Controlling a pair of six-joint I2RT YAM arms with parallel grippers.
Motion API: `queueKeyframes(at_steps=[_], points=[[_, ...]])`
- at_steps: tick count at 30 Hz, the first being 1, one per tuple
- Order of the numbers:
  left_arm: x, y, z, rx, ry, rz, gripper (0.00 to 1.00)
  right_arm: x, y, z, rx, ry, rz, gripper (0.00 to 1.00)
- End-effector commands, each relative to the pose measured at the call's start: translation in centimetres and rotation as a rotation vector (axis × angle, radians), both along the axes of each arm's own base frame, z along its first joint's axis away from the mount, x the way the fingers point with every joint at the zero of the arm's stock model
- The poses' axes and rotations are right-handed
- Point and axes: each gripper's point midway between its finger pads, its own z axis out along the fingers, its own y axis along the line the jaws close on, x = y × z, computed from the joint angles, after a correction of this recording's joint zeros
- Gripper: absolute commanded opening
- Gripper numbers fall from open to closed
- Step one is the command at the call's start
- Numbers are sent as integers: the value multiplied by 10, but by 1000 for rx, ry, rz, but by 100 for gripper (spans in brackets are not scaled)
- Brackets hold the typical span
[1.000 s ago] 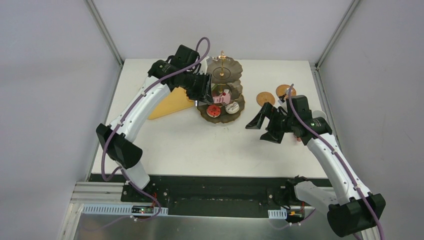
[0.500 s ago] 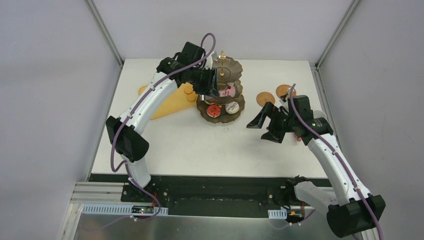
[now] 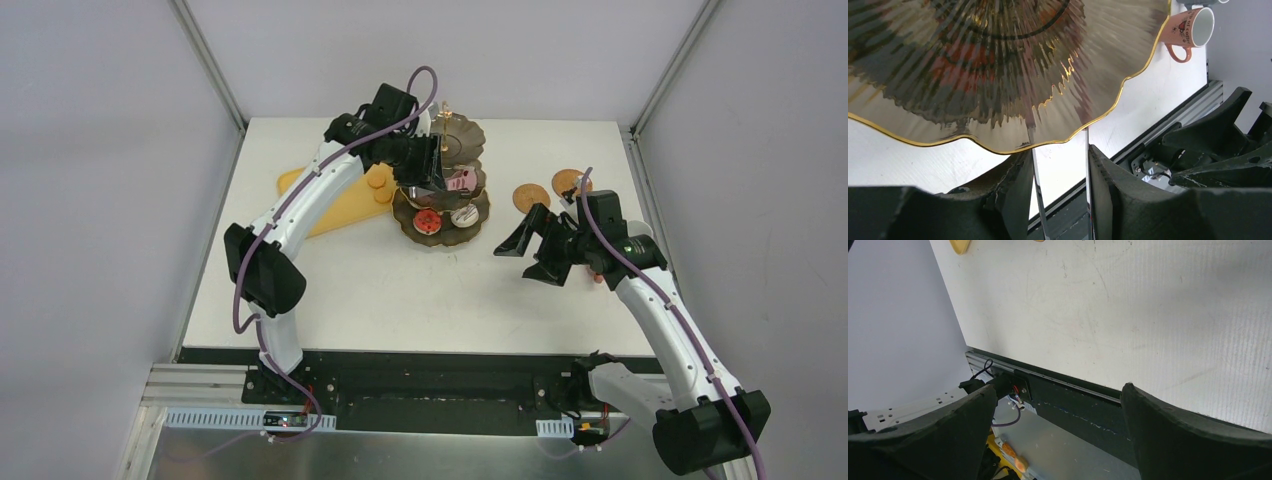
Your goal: Serve the afternoon tea
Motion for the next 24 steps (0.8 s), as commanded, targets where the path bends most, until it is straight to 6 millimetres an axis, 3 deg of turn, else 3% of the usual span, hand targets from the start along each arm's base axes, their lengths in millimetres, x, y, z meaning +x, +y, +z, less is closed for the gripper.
queueKeyframes(at_steps=[1, 10, 24], points=[[7, -6, 24, -37, -69, -4, 41, 3, -2, 13, 5, -42, -5, 99], [2, -4, 30, -35, -76, -17, 43, 3, -2, 13, 6, -42, -10, 99], [-40, 25, 54, -36, -103, -16, 43, 3, 0, 13, 27, -38, -7, 99]])
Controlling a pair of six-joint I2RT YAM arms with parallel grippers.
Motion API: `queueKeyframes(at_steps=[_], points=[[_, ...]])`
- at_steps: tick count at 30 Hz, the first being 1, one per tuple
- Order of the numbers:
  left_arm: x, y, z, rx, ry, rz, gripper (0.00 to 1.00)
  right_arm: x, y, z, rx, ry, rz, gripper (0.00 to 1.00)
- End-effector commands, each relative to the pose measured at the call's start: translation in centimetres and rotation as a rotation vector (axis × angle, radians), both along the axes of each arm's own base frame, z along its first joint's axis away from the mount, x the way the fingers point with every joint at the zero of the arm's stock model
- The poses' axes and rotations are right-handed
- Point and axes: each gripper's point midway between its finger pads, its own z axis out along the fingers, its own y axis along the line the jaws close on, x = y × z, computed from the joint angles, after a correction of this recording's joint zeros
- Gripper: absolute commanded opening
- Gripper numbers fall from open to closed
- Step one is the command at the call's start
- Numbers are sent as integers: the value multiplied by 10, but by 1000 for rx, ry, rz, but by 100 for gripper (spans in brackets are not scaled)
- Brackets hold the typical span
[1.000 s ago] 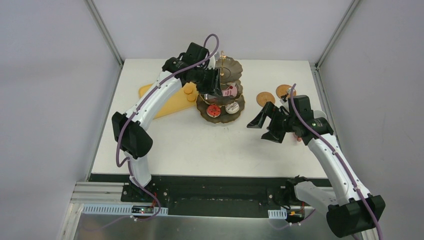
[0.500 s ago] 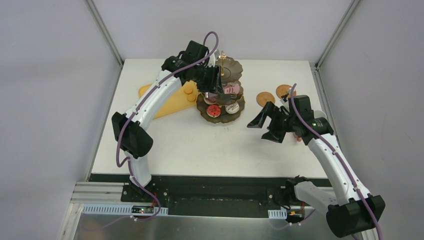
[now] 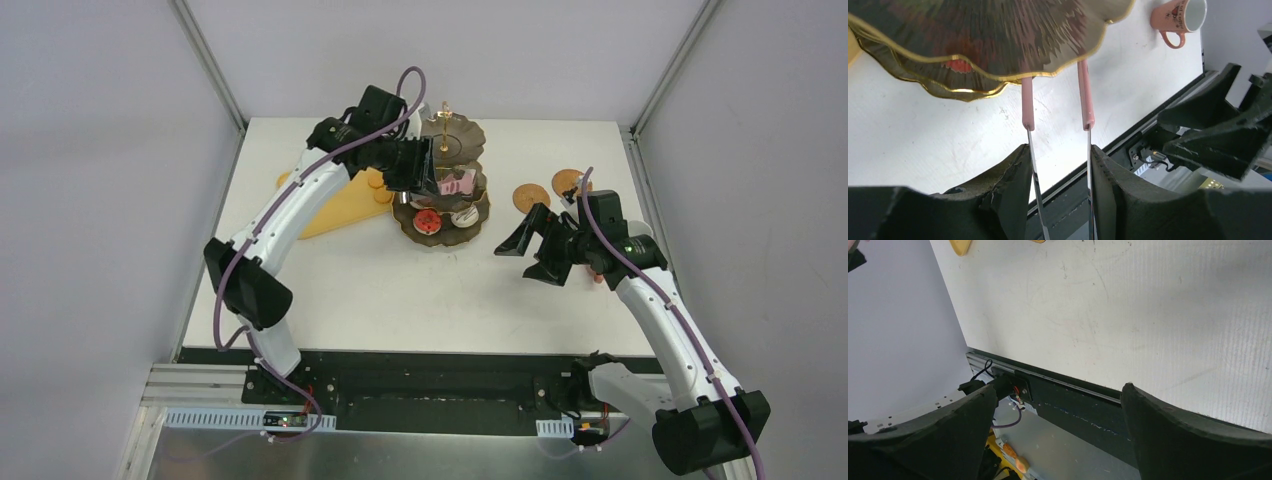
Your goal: Serve the afternoon tea
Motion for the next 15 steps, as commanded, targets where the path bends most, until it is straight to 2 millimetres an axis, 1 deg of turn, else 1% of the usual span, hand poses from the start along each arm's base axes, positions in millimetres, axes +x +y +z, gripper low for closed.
queueKeyframes(at_steps=[1, 4, 7, 9, 12, 14, 15], points=[[-21, 14, 39, -34, -95, -7, 43, 2, 2, 12, 27, -37, 0, 99], [-30, 23, 45, -23, -105, 6, 43, 3, 2, 13, 27, -41, -1, 99], [-42, 41, 51, 27, -123, 21, 43, 2, 2, 14, 30, -39, 2, 99], [-56, 62, 50, 100, -127, 28, 43, 2, 2, 14, 30, -37, 4, 99], [-74, 109, 46, 274, -137, 95, 43, 0, 2, 13, 29, -35, 3, 99], [-86, 142, 40, 404, -121, 161, 43, -1, 1, 11, 29, -31, 3, 99], [-90, 155, 37, 453, -113, 195, 44, -1, 2, 10, 29, -30, 4, 99]])
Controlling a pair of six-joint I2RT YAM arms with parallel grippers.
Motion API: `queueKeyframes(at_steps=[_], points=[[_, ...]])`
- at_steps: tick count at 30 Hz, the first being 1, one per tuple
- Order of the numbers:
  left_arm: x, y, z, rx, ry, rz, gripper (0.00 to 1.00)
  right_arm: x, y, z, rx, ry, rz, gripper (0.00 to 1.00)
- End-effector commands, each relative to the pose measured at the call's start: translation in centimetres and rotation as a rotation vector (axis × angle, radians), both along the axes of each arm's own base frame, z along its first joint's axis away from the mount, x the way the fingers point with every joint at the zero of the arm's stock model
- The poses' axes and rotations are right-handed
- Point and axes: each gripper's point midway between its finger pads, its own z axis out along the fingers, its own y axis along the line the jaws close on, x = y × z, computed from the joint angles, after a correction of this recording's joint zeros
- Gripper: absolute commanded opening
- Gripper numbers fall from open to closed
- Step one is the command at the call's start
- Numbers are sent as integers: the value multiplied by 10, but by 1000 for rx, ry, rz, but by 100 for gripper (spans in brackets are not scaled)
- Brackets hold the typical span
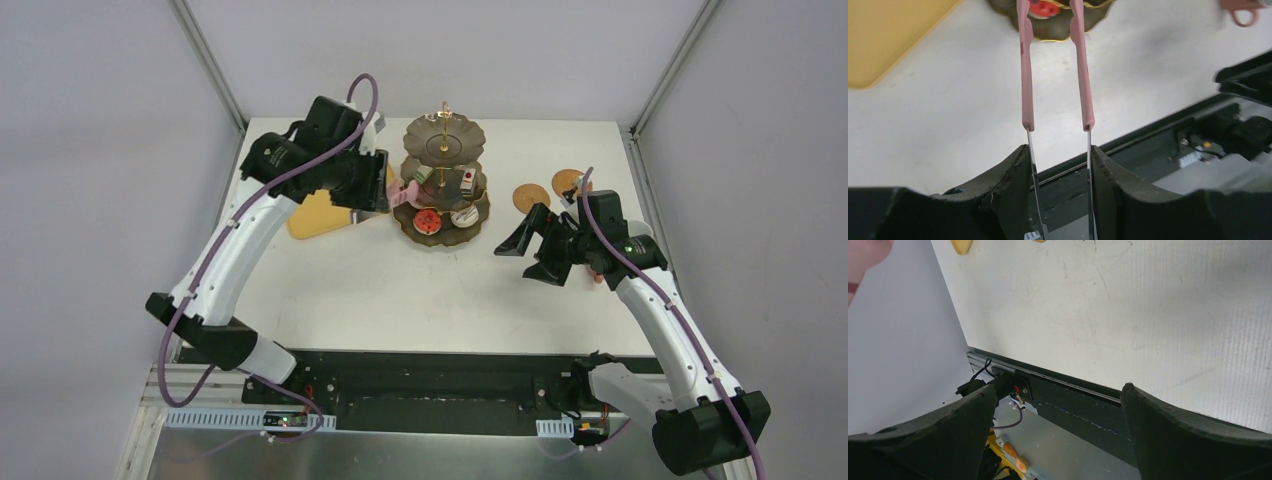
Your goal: Serve the afternoon tea
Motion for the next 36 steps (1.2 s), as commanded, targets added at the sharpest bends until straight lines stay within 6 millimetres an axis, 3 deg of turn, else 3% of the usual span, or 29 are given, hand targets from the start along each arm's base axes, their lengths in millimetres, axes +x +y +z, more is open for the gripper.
queueKeyframes(at_steps=[1, 6, 11, 16, 21, 25, 36], points=[[-35, 81, -11, 297, 13, 147, 44, -1, 1, 9, 25, -26, 2, 99], [-33, 100, -19, 322, -30, 273, 46, -2, 2, 8, 33, -19, 6, 99], [4, 121, -33, 286, -19, 484, 46, -2, 5, 9, 37, -16, 15, 99], [62, 115, -42, 160, -65, 652, 47, -3, 6, 10, 38, -21, 22, 99], [107, 119, -64, 203, -73, 764, 45, -1, 6, 14, 42, -38, 15, 99], [132, 121, -83, 222, -69, 866, 45, -1, 6, 14, 46, -42, 15, 99], [188, 102, -116, 110, -71, 1026, 44, 0, 11, 14, 58, -41, 34, 99]])
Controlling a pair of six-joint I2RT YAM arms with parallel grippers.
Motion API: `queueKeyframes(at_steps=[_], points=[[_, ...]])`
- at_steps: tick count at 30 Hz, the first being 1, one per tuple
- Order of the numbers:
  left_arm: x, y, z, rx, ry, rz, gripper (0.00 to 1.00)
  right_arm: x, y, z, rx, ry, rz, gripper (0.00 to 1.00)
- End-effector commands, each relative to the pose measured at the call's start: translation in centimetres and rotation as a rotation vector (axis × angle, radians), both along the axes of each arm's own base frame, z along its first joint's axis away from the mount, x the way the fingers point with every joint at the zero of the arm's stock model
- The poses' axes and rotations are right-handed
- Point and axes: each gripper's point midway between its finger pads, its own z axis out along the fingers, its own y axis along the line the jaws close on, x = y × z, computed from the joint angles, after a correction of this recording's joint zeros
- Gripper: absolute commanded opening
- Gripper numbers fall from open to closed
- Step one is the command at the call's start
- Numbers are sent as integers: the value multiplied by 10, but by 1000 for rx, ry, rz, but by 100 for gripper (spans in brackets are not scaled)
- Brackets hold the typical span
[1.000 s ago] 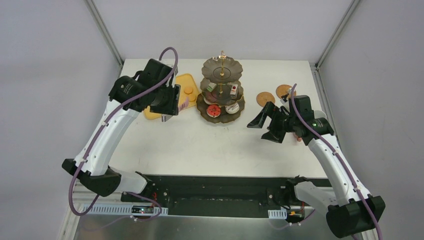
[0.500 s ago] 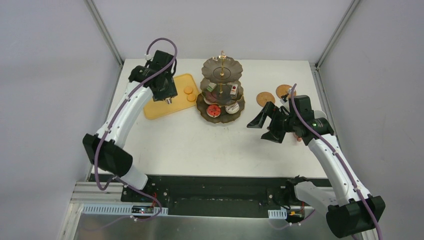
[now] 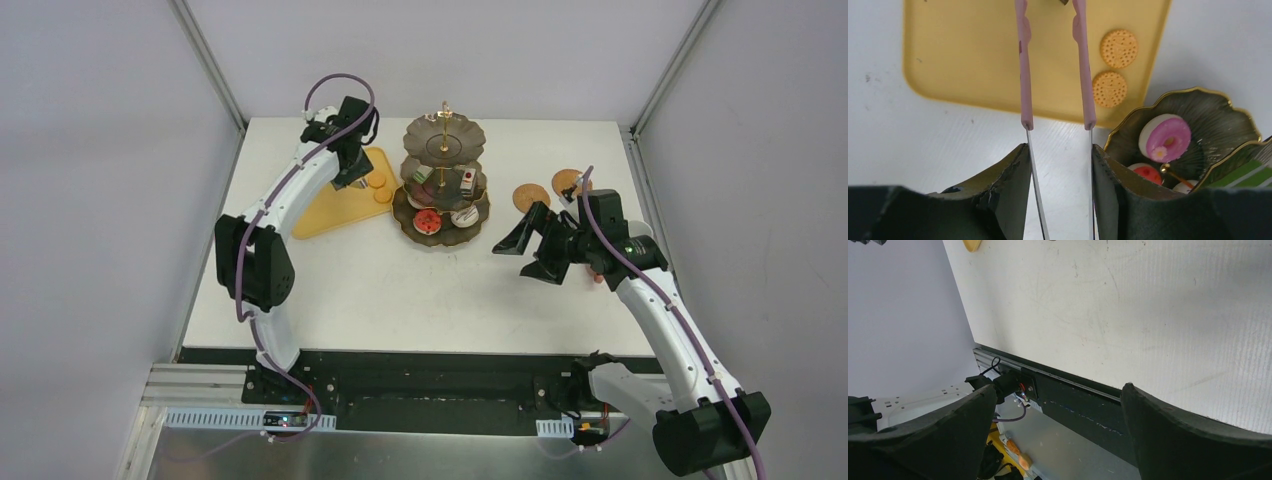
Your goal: Serve the afternoon tea
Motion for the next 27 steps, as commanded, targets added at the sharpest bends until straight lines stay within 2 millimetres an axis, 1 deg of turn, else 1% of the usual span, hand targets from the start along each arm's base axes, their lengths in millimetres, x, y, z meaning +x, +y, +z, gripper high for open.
queueKeyframes(at_steps=[1, 7, 13, 19, 27], points=[[35, -1, 15, -41, -118, 110, 45, 0, 6, 8, 25, -30, 20, 99], [47, -1, 6, -50, -135, 179, 46, 0, 7, 6, 19, -28, 28, 99], [55, -1, -6, -64, -135, 232, 47, 1, 8, 6, 17, -27, 28, 99], [60, 1, -20, -74, -117, 267, 47, 4, 8, 8, 18, -32, 27, 99], [66, 8, -34, -85, -104, 304, 48, 2, 7, 5, 16, -26, 25, 99]])
